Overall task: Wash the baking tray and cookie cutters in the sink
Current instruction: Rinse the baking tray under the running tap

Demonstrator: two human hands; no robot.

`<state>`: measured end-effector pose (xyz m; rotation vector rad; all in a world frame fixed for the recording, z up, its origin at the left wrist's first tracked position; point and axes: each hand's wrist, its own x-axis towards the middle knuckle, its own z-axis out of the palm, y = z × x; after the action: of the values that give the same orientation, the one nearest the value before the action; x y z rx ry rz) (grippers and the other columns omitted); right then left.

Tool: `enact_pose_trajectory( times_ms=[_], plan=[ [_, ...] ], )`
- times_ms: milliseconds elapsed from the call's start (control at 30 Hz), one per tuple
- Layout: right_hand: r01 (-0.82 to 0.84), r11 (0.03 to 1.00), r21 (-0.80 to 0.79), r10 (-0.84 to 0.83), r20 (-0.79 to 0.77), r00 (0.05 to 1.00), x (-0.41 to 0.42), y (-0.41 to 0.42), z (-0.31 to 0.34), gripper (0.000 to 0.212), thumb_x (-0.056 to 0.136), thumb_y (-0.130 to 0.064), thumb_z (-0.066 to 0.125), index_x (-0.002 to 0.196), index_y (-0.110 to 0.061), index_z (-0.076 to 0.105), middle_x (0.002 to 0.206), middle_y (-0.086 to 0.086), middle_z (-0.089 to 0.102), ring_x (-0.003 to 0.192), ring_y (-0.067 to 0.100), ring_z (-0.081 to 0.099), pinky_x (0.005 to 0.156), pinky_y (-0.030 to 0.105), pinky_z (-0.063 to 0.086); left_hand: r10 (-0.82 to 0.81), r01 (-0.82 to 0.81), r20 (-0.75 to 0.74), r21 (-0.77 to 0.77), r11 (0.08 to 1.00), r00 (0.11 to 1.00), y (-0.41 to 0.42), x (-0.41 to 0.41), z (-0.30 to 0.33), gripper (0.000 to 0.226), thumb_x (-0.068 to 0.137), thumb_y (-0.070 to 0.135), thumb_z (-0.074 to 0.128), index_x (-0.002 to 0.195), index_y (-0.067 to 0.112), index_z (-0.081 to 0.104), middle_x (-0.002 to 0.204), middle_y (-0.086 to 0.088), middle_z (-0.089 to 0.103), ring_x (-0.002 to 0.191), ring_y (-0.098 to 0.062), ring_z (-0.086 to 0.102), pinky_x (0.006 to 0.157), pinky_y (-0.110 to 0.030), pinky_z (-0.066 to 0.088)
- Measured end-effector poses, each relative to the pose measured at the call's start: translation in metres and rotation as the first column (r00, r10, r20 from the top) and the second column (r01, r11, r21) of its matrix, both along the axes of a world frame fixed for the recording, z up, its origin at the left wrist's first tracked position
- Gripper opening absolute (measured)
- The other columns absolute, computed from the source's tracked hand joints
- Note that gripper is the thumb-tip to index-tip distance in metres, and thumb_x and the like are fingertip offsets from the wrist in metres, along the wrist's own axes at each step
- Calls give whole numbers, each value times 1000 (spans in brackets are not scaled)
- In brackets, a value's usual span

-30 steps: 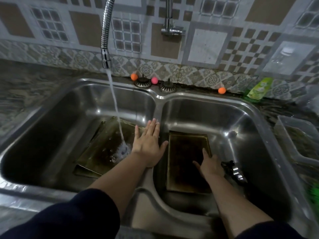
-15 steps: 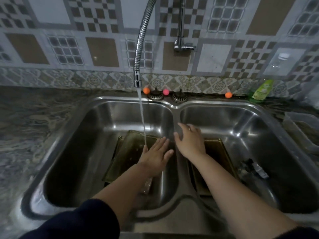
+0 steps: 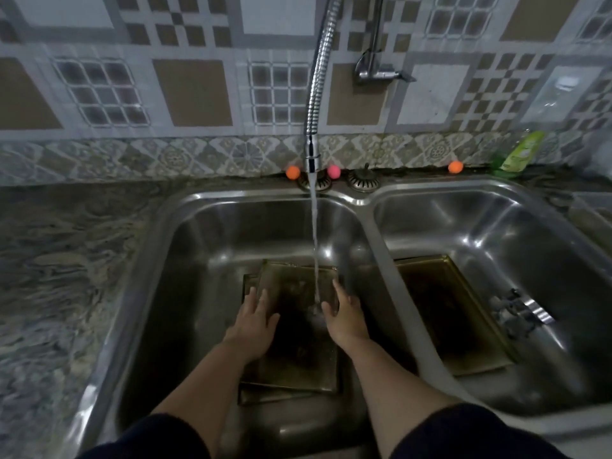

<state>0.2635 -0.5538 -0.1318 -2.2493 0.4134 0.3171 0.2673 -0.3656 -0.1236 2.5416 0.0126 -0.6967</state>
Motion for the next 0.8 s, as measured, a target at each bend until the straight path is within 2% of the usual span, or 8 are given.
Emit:
enact_pose_trajectory(
  times_ms=[100, 167, 300, 433, 600, 667, 733, 800],
  plan=[
    [9, 1000, 2, -9, 1, 1000, 9, 15, -15, 62, 97, -47, 41, 147, -50, 5, 152, 7, 18, 137, 28, 30, 109, 45, 35, -4, 4, 12, -31, 1000, 1000, -1, 0, -15, 68, 102, 42, 29, 152, 19, -11, 157, 0, -25, 147, -21, -10, 118, -38, 4],
    [-2, 996, -88, 4, 26, 1000, 10, 24, -23, 65, 96, -50, 41, 150, -44, 5, 153, 6, 15, 137, 27, 29, 107, 40, 34, -9, 10, 35, -39, 999, 999, -3, -2, -23, 72, 101, 43, 29, 151, 15, -15, 155, -2, -29, 146, -21, -14, 117, -35, -1],
    [50, 987, -152, -45, 36, 998, 11, 26, -30, 74, 92, -50, 51, 152, -35, 9, 153, 7, 14, 130, 26, 41, 95, 32, 45, 7, -3, 56, -65, 998, 998, -3, -3, -34, 79, 100, 42, 37, 150, 15, -17, 152, 2, -36, 146, -21, -14, 118, -39, 2],
    [43, 985, -169, -41, 12, 999, 14, 26, -22, 77, 89, -48, 58, 152, -32, 17, 152, 7, 15, 126, 27, 47, 91, 34, 48, -3, 7, 49, -80, 997, 999, 0, -2, -34, 83, 98, 46, 39, 151, 13, -15, 151, 4, -37, 147, -22, -6, 118, -39, 8],
    [141, 985, 101, -145, 36, 989, 22, 22, -4, 76, 83, -29, 72, 147, -37, 30, 145, 4, 42, 123, 22, 52, 89, 31, 52, -6, 8, 44, -49, 999, 999, -2, -3, -33, 86, 95, 57, 35, 151, 16, -15, 151, 4, -38, 147, -27, -4, 118, -41, 10],
    [194, 935, 299, -206, 10, 979, 21, 19, 3, 79, 83, -18, 72, 146, -41, 30, 145, 2, 44, 119, 17, 54, 72, 19, 52, -14, 15, 30, -23, 1000, 999, -2, -3, -31, 85, 94, 61, 33, 151, 21, -16, 151, 3, -38, 147, -30, -4, 118, -44, 9],
    [196, 904, 380, -216, 11, 976, 18, 19, 9, 81, 85, -13, 69, 147, -42, 26, 146, 0, 43, 112, 11, 54, 61, 15, 50, 0, 0, 24, -15, 1000, 1000, -4, -4, -28, 80, 95, 60, 30, 151, 25, -15, 152, 1, -36, 146, -31, -7, 118, -46, 8],
    [174, 922, 345, -211, 73, 975, 17, 23, 14, 80, 87, -14, 68, 148, -41, 24, 146, 1, 44, 122, 14, 51, 86, 24, 53, -2, 1, 54, 21, 1000, 999, -11, -7, -25, 71, 98, 56, 23, 151, 27, -13, 153, 0, -34, 145, -25, -18, 117, -49, 4]
  ],
)
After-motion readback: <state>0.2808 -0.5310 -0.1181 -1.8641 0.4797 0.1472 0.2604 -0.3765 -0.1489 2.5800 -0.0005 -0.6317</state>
